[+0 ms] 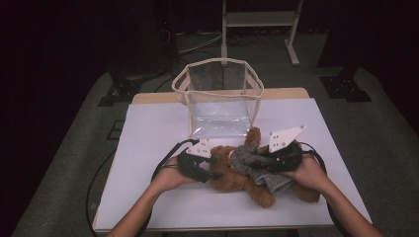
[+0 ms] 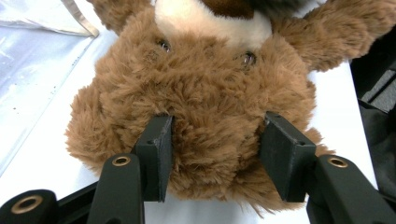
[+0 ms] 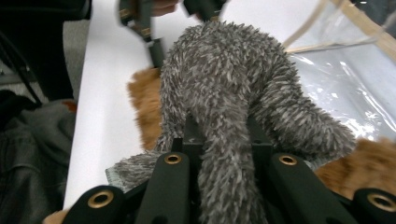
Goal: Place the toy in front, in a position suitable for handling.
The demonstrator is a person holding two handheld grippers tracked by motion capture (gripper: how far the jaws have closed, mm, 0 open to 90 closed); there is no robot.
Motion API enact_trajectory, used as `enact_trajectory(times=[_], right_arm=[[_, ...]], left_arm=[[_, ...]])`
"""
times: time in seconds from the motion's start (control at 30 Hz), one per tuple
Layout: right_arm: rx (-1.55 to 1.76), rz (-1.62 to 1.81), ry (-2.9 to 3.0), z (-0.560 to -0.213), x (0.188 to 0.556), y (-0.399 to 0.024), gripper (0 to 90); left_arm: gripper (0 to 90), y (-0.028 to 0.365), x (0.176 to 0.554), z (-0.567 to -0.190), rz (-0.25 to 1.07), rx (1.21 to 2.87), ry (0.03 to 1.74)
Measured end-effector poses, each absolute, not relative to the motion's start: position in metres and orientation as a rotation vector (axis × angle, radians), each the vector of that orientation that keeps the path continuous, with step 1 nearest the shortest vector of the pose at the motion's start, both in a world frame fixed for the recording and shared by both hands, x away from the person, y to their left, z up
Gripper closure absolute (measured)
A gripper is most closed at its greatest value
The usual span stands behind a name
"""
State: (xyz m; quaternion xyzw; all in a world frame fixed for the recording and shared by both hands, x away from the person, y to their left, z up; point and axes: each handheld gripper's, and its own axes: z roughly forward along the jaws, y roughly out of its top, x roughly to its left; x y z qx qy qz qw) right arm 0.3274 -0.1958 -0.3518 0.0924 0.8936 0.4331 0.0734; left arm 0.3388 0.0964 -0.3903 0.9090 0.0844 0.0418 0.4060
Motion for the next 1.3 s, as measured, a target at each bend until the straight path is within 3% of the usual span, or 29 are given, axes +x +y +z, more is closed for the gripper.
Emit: enact_trajectory(times=[0.17,0.43,0.63,0.97,1.1,1.3], right_arm=[[0.347,1.318,2.710,-0.356,0.341,-0.203,75.3],[0.361,1.346,2.738,-0.365,0.331,-0.208,75.2],[0.365,1.389,2.731,-0.356,0.331,-0.210,75.2],[0.332,1.349,2.787,-0.355,0.350,-0.183,75.1],[0.380,1.367,2.801,-0.365,0.349,-0.192,75.1],[0.392,1.376,2.806,-0.360,0.349,-0.197,75.1]], left_arm=[[43.8,0.098,0.338,-0.387,0.111,2.295,0.208],[34.4,0.089,0.340,-0.376,0.145,2.272,0.178],[40.3,0.084,0.338,-0.385,0.092,2.283,0.160],[40.4,0.086,0.325,-0.384,0.120,2.313,0.097],[35.9,0.090,0.325,-0.382,0.103,2.258,0.138],[40.8,0.086,0.325,-0.386,0.096,2.268,0.125]])
